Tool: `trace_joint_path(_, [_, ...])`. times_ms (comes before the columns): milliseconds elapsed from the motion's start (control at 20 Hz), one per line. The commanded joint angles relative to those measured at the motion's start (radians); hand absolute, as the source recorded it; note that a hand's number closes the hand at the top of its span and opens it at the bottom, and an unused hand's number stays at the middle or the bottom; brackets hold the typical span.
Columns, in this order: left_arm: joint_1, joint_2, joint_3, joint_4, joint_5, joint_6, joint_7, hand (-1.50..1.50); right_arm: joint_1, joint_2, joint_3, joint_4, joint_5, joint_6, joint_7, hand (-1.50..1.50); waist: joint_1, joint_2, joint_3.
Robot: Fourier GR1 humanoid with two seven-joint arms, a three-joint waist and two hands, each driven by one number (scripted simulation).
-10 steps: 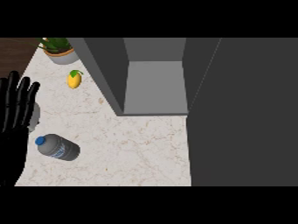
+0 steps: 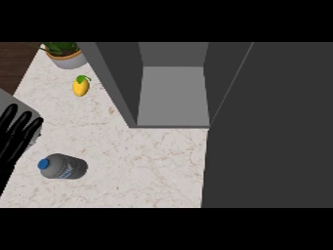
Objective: Pick up the bottled water, place it into the cabinet and close the cabinet
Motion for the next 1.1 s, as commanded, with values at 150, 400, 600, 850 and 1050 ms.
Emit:
trace_joint_path(150, [0.147, 0.174, 0.158, -0.065, 0.505, -0.128, 0.176, -1.50, 0.043, -0.009, 0.077, -0.187, -0.034, -0.002, 0.187, -1.50, 0.018, 0.000, 0.000])
trace_joint_path(400, [0.270, 0.264, 0.318, -0.062, 0.713, -0.214, 0.226, -1.50, 0.105, -0.032, 0.089, -0.356, -0.057, -0.017, 0.312, -1.50, 0.014, 0.001, 0.000])
trace_joint_path(600, [0.203, 0.342, 0.402, -0.043, 0.839, -0.147, 0.297, -1.50, 0.066, 0.003, 0.186, -0.404, 0.011, -0.065, 0.379, -1.50, 0.004, 0.005, 0.000])
trace_joint_path(850, [0.271, 0.299, 0.443, -0.111, 0.843, -0.127, 0.359, -1.50, 0.025, 0.015, 0.212, -0.447, 0.053, -0.111, 0.461, -1.50, 0.004, 0.004, 0.000])
trace_joint_path(1050, [0.289, 0.303, 0.516, -0.165, 0.903, -0.117, 0.412, -1.50, 0.124, 0.013, 0.256, -0.429, 0.095, -0.081, 0.380, -1.50, 0.000, 0.003, 0.001])
